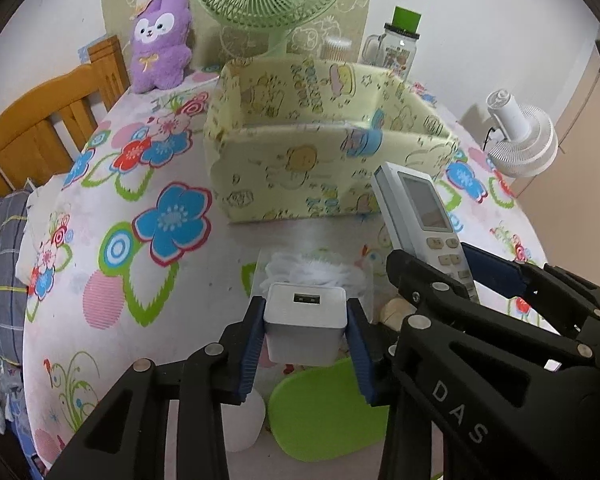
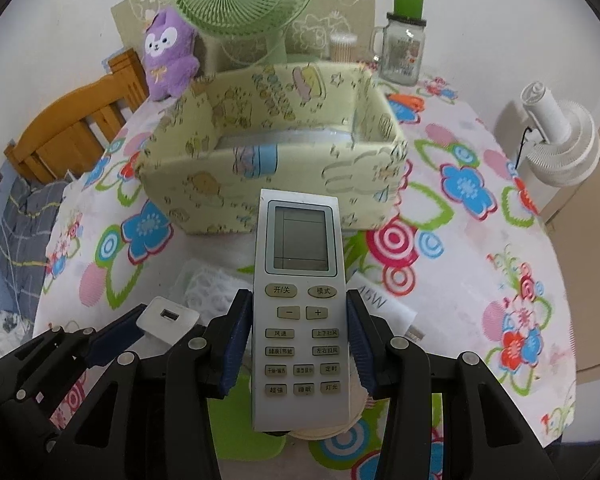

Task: Organize rigid objects
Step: 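Lift and carry the plug with the left gripper while the right carries the remote into the box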

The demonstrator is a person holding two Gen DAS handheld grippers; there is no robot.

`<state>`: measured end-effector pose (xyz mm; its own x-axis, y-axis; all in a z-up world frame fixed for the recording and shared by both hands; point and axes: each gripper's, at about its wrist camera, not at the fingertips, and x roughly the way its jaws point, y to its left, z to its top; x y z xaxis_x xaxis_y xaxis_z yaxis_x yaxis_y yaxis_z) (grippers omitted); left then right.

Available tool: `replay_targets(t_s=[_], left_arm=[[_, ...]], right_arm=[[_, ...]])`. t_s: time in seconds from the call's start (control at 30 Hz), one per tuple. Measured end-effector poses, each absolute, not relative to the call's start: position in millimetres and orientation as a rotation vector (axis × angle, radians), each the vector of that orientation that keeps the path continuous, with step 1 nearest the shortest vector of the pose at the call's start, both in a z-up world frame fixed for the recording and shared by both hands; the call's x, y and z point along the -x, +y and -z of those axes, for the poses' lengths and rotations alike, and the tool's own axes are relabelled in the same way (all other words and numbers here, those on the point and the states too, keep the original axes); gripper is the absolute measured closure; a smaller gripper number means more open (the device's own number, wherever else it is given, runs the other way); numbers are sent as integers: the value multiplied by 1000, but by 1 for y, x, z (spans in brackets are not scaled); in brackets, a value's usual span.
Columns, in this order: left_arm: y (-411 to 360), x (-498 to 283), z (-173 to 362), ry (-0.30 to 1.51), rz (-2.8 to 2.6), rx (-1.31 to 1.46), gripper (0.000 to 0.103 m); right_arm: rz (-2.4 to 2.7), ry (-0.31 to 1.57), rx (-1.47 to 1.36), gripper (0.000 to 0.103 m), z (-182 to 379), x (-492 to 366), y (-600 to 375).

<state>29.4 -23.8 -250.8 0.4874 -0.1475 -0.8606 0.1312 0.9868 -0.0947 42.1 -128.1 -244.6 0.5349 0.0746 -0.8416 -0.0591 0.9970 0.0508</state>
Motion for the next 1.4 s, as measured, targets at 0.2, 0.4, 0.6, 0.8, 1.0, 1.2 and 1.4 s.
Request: replay_targets(t_s=[0.2, 0.4, 0.6, 0.8, 1.0, 1.2, 1.4], left_arm=[[-28, -31, 234, 1009, 175, -6, 63], [-28, -36, 220, 986, 185, -7, 63], [-26, -40, 200, 946, 189, -16, 63], [-22, -46, 181, 914, 196, -14, 63], [-21, -52, 164, 883, 201, -16, 63], [-22, -59, 156, 873, 192, -11, 63], [-29, -70, 155, 874, 147, -23, 63]], right_arm=[[-76, 984, -37, 53, 231, -43, -131], [-70, 962, -38, 53, 214, -45, -129], [-50, 924, -31, 53, 192, -48, -126], [-17, 894, -23, 53, 171, -53, -122], [13, 861, -14, 53, 152, -56, -121], [24, 852, -6, 53, 143, -63, -123], [-3, 870, -27, 53, 146, -79, -130]])
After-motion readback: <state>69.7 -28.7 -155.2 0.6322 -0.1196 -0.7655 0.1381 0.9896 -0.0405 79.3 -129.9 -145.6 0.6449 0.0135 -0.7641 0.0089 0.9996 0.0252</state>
